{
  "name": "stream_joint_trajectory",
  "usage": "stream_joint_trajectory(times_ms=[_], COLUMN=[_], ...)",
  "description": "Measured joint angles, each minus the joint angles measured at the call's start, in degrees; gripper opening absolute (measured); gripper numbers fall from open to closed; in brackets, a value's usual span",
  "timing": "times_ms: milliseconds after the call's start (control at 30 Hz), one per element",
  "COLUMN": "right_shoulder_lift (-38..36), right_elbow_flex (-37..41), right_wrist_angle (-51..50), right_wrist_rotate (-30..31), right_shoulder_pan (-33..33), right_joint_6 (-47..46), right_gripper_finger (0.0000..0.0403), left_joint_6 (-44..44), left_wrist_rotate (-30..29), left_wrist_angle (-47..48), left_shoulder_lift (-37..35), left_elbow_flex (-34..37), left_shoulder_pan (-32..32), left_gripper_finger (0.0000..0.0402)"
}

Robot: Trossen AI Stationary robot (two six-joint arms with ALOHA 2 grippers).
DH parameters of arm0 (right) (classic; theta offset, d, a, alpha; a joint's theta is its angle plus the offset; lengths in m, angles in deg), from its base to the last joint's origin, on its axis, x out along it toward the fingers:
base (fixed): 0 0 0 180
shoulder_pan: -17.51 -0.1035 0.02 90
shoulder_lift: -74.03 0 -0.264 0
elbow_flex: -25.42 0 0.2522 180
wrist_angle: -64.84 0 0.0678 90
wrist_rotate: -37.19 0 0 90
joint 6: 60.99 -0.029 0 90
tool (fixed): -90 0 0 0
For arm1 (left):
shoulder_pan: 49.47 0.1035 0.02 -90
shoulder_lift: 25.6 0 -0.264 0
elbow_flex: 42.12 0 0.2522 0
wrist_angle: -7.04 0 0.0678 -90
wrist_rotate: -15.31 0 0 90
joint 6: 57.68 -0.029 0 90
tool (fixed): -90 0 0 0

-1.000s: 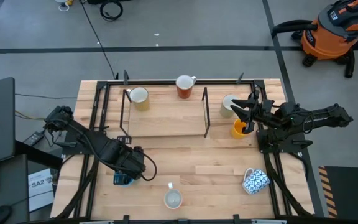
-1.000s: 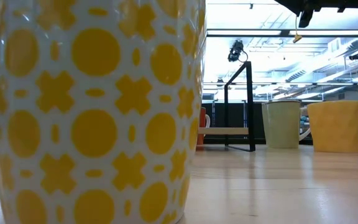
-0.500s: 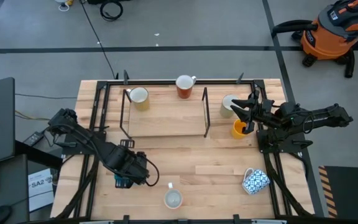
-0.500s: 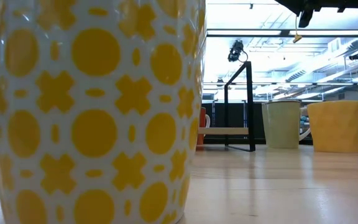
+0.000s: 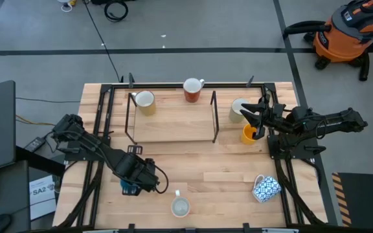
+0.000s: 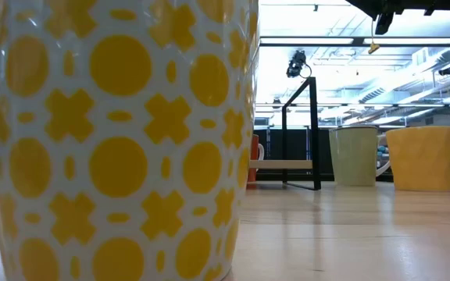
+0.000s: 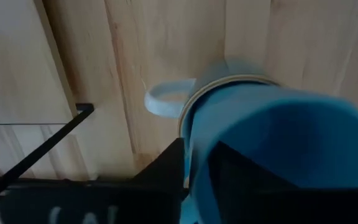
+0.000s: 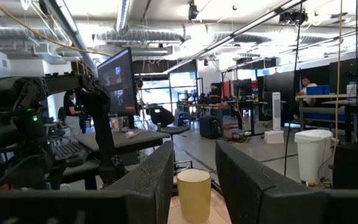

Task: Place coffee mugs
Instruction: Put the blue mug on the shelf

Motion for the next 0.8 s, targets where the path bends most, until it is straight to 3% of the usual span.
stream_joint_trajectory(times_ms=[200,533,800], right_shoulder_lift=[0.0,0.0,0.0], right_elbow_flex=[0.0,0.0,0.0], right_wrist_angle=[0.02,0.01,0.01], right_wrist_rotate=[-0.02,-0.02,-0.02], right_shoulder_pan=[0.0,0.0,0.0], right_joint_6=[0.04,0.11,0.13], right_gripper_finger=[0.0125,0.0125,0.0125], left_joint_6=[-1.35,-2.05,-7.32], left_wrist_rotate=[0.42,-0.28,0.34], left_wrist_angle=[0.9,1.97,1.93], left_shoulder_lift=[-0.13,-0.02,-0.02], left_elbow_flex=[-0.54,-6.58,-16.43], left_shoulder_pan=[-0.04,0.0,1.65], left_gripper_finger=[0.0026,0.0033,0.003])
